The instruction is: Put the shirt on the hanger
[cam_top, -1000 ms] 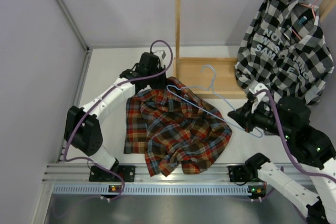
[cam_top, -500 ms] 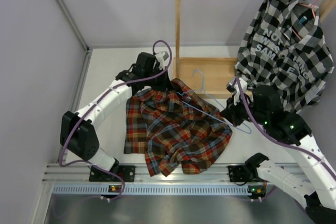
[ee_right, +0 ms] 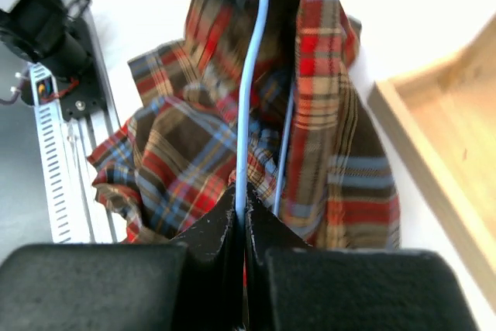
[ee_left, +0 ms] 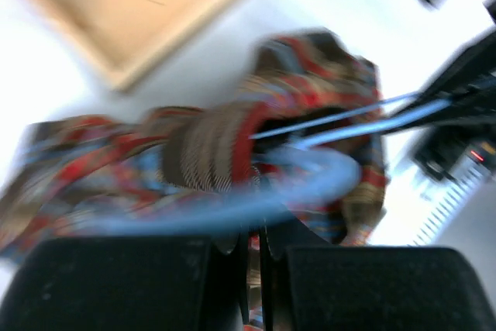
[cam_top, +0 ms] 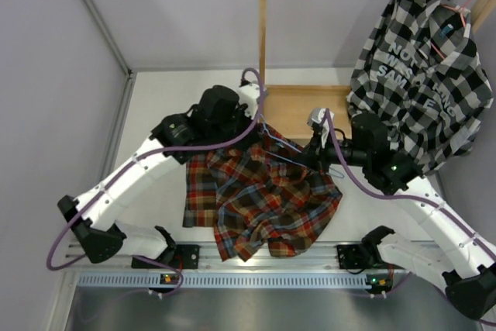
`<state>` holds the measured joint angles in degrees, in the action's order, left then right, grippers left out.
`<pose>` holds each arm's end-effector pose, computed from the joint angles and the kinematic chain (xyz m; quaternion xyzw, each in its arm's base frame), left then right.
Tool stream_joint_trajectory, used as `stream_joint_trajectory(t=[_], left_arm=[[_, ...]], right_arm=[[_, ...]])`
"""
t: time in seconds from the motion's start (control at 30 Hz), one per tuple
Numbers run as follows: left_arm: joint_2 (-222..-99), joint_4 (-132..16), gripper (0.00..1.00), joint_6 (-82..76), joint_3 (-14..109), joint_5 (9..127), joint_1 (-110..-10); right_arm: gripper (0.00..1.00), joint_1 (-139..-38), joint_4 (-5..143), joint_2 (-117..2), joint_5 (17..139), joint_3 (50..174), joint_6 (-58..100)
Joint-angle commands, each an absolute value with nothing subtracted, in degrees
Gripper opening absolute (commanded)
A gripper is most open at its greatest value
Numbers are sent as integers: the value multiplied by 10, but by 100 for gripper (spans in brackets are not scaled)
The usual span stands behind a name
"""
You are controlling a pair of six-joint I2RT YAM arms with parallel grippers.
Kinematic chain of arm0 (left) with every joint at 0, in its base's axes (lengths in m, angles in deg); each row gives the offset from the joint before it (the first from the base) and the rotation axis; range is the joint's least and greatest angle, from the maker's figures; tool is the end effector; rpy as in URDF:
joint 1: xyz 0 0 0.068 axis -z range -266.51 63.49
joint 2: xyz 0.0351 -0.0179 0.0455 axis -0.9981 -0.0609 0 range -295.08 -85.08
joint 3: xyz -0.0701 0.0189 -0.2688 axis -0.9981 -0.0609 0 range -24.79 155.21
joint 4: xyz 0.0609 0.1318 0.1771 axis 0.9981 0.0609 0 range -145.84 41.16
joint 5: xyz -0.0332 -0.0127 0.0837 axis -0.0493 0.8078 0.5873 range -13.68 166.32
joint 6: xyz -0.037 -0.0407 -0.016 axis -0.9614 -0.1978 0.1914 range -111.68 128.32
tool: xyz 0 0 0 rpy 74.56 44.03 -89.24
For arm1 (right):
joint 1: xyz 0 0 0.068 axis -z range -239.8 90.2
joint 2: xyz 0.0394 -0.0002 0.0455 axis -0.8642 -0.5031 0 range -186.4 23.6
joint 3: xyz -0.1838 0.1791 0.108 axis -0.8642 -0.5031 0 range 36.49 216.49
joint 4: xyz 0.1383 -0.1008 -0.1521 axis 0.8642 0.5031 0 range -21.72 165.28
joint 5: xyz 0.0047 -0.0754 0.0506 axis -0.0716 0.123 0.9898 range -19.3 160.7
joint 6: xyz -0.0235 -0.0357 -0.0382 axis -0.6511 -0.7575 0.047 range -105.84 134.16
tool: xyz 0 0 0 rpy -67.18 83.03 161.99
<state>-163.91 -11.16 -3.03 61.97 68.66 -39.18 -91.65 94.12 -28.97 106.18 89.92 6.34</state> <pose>0.1716 -0.1941 0.3984 0.3039 0.8391 -0.2712 0.3605 0.1252 0.1056 0.3456 -0.4266 0.7000 0.3579 0.4471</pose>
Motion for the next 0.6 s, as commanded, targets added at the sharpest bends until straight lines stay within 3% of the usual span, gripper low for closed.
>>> stream_joint_trajectory(t=[0.0,0.23,0.43,0.57], left_arm=[[-1584,-86,0,11,646,887,-398],[-1567,-86,0,49,680,844,-398],[-1563,-86,0,108,696,823,-382],[-1581,-86,0,134,727,874,-342]], right_arm=[[0,-921,781,-272,1148,870,49],[0,-921,570,-226,1177,817,137],[0,-921,453,-213,1103,798,261],[0,-925,388,-256,1170,800,323]])
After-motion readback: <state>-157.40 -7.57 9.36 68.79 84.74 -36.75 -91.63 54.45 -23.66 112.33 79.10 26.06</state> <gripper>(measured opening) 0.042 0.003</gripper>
